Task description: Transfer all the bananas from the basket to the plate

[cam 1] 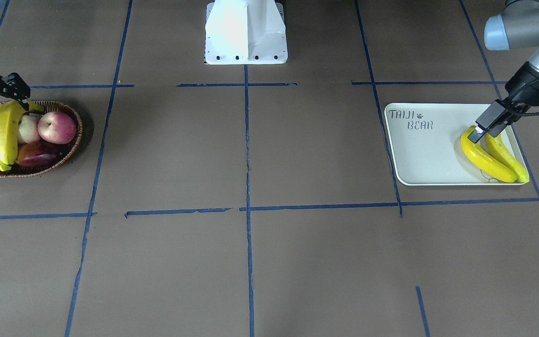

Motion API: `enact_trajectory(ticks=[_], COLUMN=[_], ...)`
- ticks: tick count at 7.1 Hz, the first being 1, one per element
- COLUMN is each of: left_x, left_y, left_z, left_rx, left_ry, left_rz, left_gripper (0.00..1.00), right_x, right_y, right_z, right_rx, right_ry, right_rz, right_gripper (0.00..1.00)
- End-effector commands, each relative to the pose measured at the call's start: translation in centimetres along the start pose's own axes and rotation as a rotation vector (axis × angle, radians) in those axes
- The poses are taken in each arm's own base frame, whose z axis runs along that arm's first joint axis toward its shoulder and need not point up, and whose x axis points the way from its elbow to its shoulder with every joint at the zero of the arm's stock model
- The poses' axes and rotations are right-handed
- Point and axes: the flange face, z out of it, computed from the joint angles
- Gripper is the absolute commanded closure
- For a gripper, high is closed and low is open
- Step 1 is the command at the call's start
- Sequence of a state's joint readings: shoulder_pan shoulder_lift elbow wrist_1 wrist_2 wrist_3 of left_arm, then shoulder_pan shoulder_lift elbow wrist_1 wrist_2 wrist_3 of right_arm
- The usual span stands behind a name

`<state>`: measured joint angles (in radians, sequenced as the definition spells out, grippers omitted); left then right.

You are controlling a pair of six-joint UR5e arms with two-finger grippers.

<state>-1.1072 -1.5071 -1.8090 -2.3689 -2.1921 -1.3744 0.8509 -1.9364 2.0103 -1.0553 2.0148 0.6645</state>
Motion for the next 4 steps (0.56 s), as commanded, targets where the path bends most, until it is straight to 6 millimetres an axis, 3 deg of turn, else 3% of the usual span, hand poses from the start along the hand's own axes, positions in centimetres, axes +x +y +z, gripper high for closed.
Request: enact_trajectory(ticks=[1,2,4], left_x=[-0.8,-1.35,-1.6], left_y=[0.35,0.62,0.62], left_z=[-0.18,-0.38,-0.34], left_rx=[0.001,0.001,0.002], left_ry=[0.001,0.009,0.006], left_rz=[0.001,0.008,0.005], left_gripper=[0.0,0.0,0.0], right_x=[-0.58,-0.93,-1.3], right_y=[0.05,-0.04,0.06], right_z=[0.24,0.33,0.53], right_rx=[-0.006,-0.007,-0.012], right_ry=[-0.005,-0.009,-0.012], right_rz=[0.0,0.002,-0.008], right_gripper=[0.2,0.25,0.47])
